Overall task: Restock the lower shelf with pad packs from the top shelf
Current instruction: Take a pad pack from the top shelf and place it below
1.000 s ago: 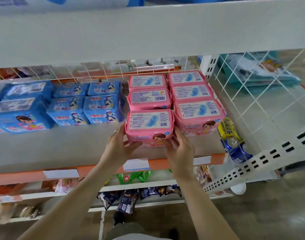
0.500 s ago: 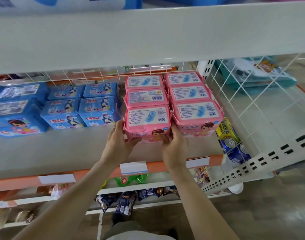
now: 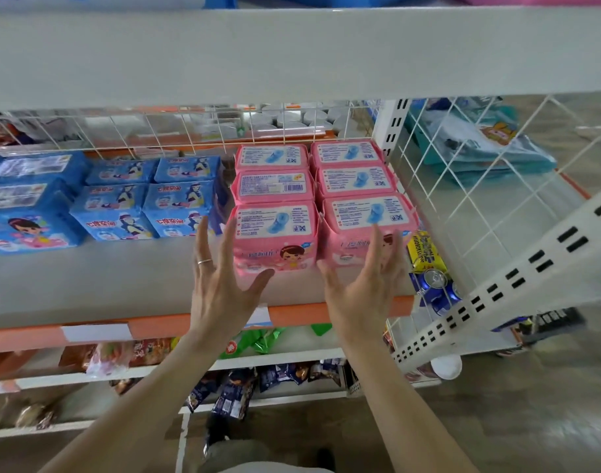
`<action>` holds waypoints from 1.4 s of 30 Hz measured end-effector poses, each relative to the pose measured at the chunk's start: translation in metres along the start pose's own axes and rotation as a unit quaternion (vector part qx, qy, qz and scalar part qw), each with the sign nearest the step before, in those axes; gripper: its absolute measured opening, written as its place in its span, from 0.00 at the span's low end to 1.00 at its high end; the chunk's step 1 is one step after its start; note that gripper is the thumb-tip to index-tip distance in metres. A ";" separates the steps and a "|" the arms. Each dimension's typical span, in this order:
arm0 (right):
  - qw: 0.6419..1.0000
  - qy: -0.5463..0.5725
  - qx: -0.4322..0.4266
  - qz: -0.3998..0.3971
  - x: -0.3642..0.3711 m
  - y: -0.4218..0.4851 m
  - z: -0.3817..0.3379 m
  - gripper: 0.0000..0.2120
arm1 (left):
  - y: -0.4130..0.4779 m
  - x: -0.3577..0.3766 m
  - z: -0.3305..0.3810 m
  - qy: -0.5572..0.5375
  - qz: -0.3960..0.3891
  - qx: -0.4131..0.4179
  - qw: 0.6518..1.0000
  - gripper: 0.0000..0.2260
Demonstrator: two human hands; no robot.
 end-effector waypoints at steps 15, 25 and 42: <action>0.997 -0.026 0.007 -0.072 0.027 0.023 0.012 0.35 | 0.024 0.009 0.027 0.174 0.044 0.073 0.981 0.22; 0.989 -0.006 -0.044 -0.139 0.019 0.022 0.013 0.35 | 0.027 0.008 0.029 0.186 0.022 0.077 0.979 0.24; 0.975 -0.012 0.006 -0.223 0.004 0.016 0.001 0.37 | 0.021 0.011 0.019 0.111 -0.020 0.204 0.972 0.22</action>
Point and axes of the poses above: each hand's wrist, its own y-axis towards the middle knuckle, its own x-axis out of the palm, z = x × y, the point moved 5 cm from there along y, towards the middle knuckle, and after that the axes turned 14 degrees about -z, right-handed, at the moved point
